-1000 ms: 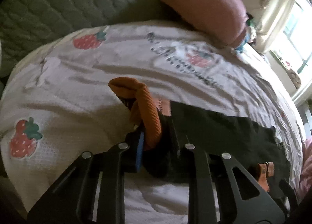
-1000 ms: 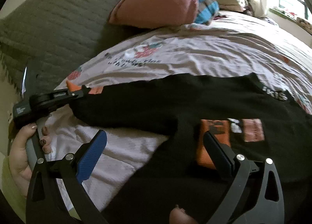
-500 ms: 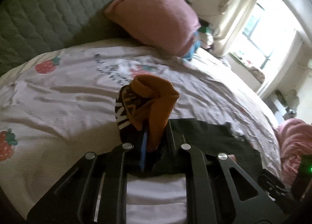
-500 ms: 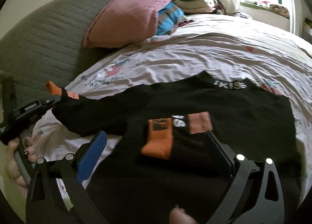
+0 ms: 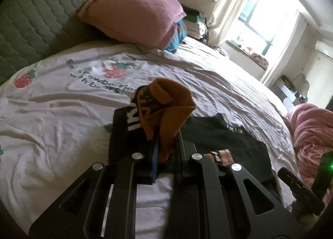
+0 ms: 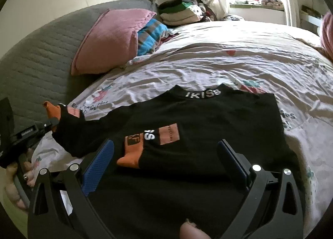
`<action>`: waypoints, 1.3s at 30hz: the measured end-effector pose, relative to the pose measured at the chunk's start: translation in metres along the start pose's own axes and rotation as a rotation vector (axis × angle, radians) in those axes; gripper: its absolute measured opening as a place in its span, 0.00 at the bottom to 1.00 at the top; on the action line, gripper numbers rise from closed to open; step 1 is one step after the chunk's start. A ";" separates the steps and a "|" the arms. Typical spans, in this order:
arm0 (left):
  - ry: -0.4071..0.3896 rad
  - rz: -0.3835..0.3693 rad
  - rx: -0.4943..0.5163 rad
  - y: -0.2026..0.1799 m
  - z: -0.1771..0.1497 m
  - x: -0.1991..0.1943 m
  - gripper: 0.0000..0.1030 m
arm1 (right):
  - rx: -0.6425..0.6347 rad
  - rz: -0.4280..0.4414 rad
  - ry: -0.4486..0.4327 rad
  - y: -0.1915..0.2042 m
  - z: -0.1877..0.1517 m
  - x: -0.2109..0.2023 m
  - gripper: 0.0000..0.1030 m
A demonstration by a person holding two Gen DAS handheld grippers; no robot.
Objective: Fold small clothes
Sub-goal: 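Lift the sleeve with the left gripper, lay it across the shirt, release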
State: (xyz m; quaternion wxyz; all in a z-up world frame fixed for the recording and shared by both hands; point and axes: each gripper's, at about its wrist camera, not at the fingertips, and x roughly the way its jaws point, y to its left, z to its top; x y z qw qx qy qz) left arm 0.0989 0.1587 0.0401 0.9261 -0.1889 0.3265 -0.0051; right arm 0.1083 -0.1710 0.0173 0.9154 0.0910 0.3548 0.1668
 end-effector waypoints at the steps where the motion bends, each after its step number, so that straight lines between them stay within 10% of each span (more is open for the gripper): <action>1: 0.006 -0.007 0.008 -0.006 -0.001 0.001 0.07 | 0.009 -0.002 -0.001 -0.005 -0.001 -0.002 0.96; 39: 0.173 -0.254 0.225 -0.175 -0.045 0.062 0.07 | 0.265 -0.133 -0.062 -0.132 -0.017 -0.050 0.96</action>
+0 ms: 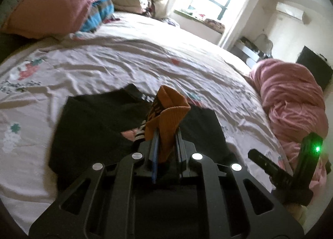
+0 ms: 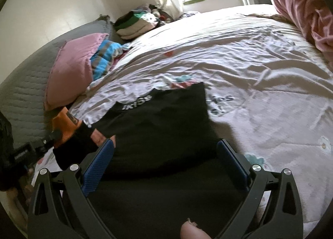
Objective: Fold small clothes
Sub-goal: 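Lift the sleeve with the left gripper, lay it across the shirt, release, then grasp a folded orange cuff with the right gripper and lift it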
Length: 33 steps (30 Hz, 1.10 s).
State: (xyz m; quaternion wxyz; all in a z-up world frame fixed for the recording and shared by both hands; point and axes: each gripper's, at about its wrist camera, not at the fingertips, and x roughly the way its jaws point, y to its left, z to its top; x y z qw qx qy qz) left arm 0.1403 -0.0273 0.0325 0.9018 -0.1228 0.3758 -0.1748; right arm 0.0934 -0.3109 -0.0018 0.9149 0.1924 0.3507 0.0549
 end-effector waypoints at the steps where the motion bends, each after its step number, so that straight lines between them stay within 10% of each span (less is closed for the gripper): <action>1: 0.009 -0.002 0.009 -0.003 -0.002 0.004 0.07 | 0.012 -0.013 0.001 -0.005 0.000 0.000 0.96; 9: 0.077 -0.030 0.058 -0.012 -0.014 0.025 0.09 | 0.055 -0.074 0.011 -0.024 0.000 0.005 0.96; 20: 0.088 -0.105 0.086 -0.006 -0.011 0.017 0.48 | 0.029 -0.110 0.041 -0.013 -0.003 0.019 0.96; 29: 0.058 0.096 0.090 0.028 0.027 0.025 0.69 | -0.054 0.010 0.171 0.034 -0.026 0.044 0.94; 33: 0.024 0.123 0.050 0.055 0.025 0.016 0.76 | -0.029 0.028 0.277 0.046 -0.042 0.065 0.73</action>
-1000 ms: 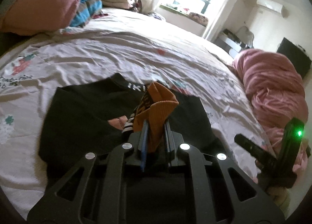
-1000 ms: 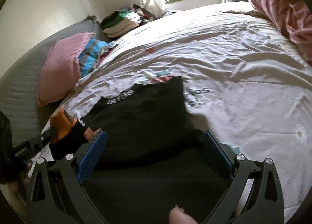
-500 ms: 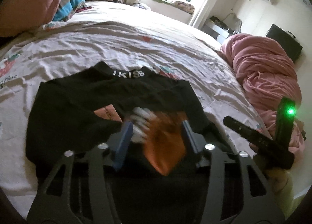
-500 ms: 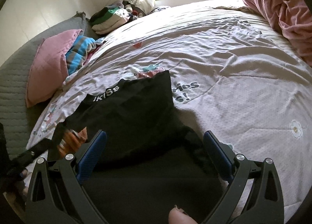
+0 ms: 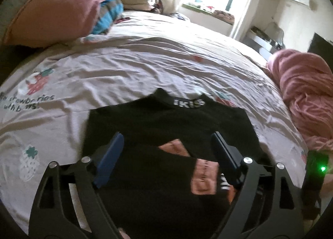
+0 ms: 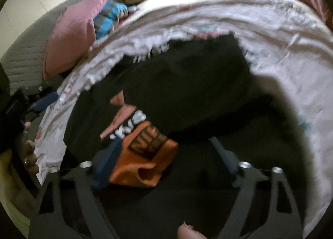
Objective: Fold small clothes
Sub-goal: 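Grasp a folded orange cuff with the right gripper and lift it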
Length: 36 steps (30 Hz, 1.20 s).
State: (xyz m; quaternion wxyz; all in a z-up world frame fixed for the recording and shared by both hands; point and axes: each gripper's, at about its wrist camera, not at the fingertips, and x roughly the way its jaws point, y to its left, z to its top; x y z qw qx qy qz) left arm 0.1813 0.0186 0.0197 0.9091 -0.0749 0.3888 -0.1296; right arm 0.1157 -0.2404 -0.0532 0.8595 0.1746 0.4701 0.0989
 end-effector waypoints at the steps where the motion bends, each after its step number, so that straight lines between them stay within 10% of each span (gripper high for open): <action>1: 0.000 0.009 -0.008 0.006 -0.001 0.000 0.76 | 0.017 -0.001 0.016 0.001 -0.001 0.006 0.71; 4: -0.001 0.037 -0.033 0.022 -0.004 0.000 0.76 | 0.073 0.005 0.047 0.001 -0.002 0.020 0.61; 9: -0.012 0.027 -0.098 0.042 -0.004 -0.004 0.77 | 0.031 0.032 0.026 0.013 -0.002 0.020 0.10; 26: -0.054 0.079 -0.223 0.090 -0.009 -0.025 0.83 | -0.441 0.026 -0.268 0.100 0.077 -0.060 0.07; 36: -0.042 0.095 -0.209 0.087 -0.013 -0.017 0.83 | -0.458 -0.089 -0.307 0.075 0.106 -0.053 0.07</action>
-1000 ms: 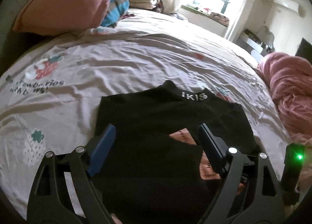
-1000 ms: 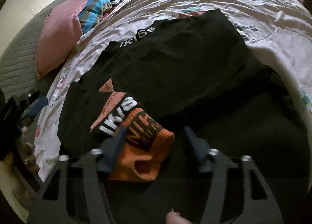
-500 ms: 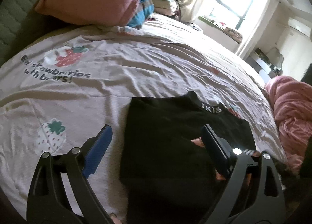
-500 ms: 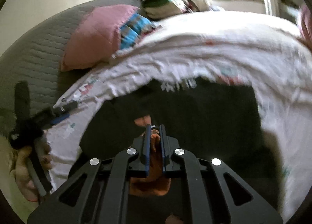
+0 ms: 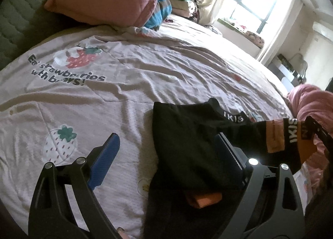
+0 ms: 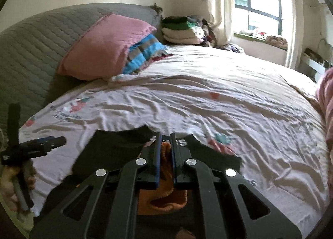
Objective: Fold small clothes
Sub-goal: 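Grasp a folded orange cuff with the right gripper and lift it, then lay the orange cuff flat on the shirt and open the right gripper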
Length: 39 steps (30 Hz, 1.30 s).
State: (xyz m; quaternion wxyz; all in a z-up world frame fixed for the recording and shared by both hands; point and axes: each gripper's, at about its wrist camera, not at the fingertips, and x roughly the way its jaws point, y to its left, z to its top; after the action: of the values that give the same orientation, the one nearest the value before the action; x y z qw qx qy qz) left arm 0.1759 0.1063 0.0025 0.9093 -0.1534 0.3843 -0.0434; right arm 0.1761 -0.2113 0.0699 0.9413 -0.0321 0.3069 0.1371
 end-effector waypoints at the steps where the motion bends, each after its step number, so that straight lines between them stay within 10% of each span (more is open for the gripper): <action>1: 0.003 0.001 0.009 -0.002 -0.001 0.001 0.83 | 0.011 -0.013 0.007 -0.005 -0.003 0.003 0.07; 39: 0.086 -0.013 0.191 -0.058 -0.029 0.035 0.76 | 0.129 -0.151 0.146 -0.037 -0.067 0.031 0.15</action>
State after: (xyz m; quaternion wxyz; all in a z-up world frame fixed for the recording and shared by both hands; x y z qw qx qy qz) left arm 0.1820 0.0370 -0.0220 0.9022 -0.0665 0.4161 -0.0923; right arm 0.1720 -0.2491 -0.0029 0.9242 -0.0043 0.3794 0.0429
